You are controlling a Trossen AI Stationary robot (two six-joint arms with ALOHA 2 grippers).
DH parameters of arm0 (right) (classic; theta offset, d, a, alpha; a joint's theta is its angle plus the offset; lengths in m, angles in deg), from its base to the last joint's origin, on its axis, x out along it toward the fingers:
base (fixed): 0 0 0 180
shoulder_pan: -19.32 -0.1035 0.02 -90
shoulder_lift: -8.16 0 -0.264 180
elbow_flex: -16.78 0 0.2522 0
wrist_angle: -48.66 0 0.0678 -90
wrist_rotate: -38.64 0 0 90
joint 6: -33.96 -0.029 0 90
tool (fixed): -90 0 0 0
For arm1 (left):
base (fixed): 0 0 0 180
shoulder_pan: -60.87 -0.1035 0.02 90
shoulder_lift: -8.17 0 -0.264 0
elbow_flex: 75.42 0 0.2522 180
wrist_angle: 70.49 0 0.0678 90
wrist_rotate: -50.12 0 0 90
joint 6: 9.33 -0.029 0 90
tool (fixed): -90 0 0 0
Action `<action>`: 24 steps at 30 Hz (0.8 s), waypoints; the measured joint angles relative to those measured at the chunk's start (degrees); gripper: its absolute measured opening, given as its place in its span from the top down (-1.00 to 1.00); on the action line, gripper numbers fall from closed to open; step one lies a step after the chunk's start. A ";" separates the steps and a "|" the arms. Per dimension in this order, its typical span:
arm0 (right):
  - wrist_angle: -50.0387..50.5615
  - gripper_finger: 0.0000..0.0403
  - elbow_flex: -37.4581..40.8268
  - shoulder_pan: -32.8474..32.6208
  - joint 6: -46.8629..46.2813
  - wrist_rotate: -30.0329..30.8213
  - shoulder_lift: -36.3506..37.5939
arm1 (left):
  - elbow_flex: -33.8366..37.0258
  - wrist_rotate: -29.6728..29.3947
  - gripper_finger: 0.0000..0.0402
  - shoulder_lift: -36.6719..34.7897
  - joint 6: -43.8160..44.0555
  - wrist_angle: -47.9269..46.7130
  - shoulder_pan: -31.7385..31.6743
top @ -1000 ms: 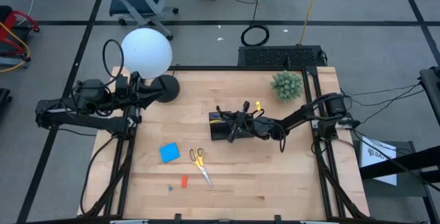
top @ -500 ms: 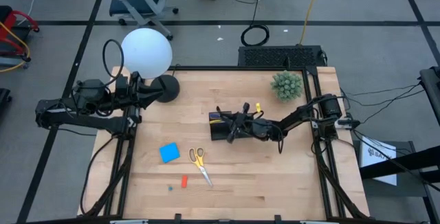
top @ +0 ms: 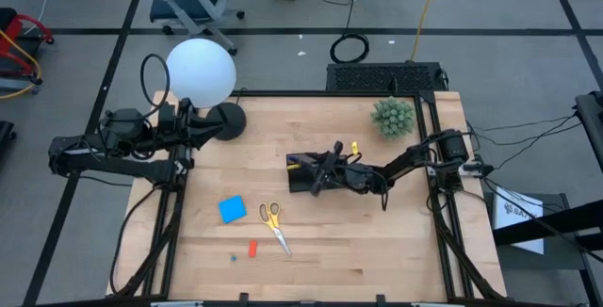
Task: Pick and place office supplies into organizer
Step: Put the yellow scissors into the top left compartment of the black desk organizer
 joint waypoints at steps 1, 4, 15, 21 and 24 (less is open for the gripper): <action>-0.31 0.38 0.00 -0.25 0.70 0.02 -0.02 | 0.00 0.00 0.64 0.00 0.00 0.00 0.00; -2.88 0.41 0.00 -0.83 3.43 0.02 0.01 | 0.00 0.00 0.64 -0.01 -0.01 0.00 0.00; -0.56 0.44 -0.18 -1.56 11.14 -0.07 5.63 | 0.00 0.00 0.64 -0.02 -0.02 0.00 0.00; 8.17 0.44 -3.18 -3.12 15.29 -0.22 7.09 | 0.00 0.00 0.64 0.00 0.00 0.00 0.00; 14.14 0.44 -5.57 -3.73 15.67 -0.27 8.08 | 0.00 0.00 0.64 0.00 0.00 0.00 0.00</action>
